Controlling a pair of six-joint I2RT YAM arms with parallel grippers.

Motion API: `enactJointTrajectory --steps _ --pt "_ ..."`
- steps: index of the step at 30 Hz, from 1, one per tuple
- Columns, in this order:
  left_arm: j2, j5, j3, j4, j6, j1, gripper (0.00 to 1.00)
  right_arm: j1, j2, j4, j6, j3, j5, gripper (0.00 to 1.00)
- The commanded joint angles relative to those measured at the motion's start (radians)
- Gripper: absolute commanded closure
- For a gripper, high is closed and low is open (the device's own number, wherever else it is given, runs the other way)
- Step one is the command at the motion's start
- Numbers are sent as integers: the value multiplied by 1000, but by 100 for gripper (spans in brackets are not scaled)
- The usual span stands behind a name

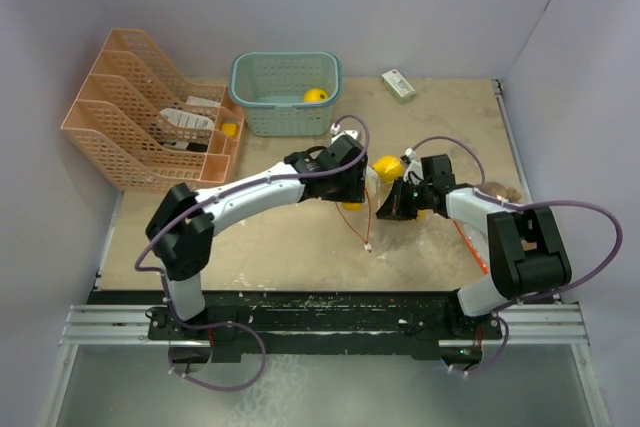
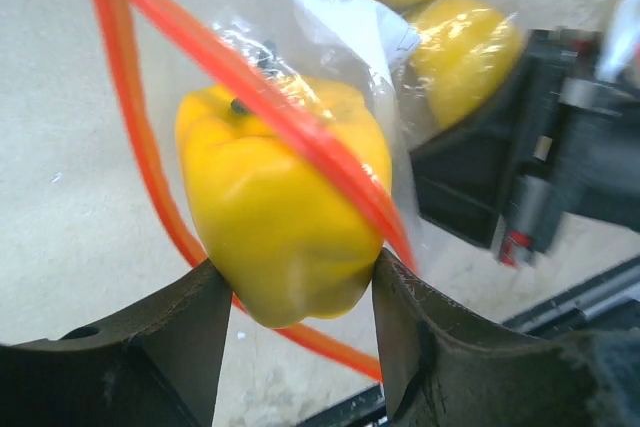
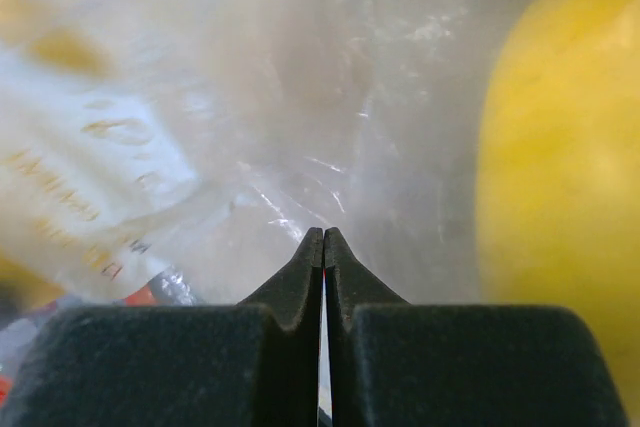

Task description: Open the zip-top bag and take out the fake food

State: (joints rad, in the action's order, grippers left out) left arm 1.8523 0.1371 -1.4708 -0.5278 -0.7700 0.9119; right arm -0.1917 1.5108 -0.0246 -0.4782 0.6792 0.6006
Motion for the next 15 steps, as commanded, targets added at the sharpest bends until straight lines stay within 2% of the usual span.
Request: enactJointTrajectory --steps 1,6,11,15 --pt "-153 40 -11 -67 51 -2 66 -5 36 -8 -18 38 -19 100" --pt "-208 -12 -64 -155 89 -6 66 -5 38 -14 -15 43 -24 100" --pt "-164 -84 -219 -407 144 -55 65 -5 35 -15 -13 32 -28 100" --pt "-212 -130 -257 -396 158 -155 64 -5 30 -9 -16 29 -29 100"
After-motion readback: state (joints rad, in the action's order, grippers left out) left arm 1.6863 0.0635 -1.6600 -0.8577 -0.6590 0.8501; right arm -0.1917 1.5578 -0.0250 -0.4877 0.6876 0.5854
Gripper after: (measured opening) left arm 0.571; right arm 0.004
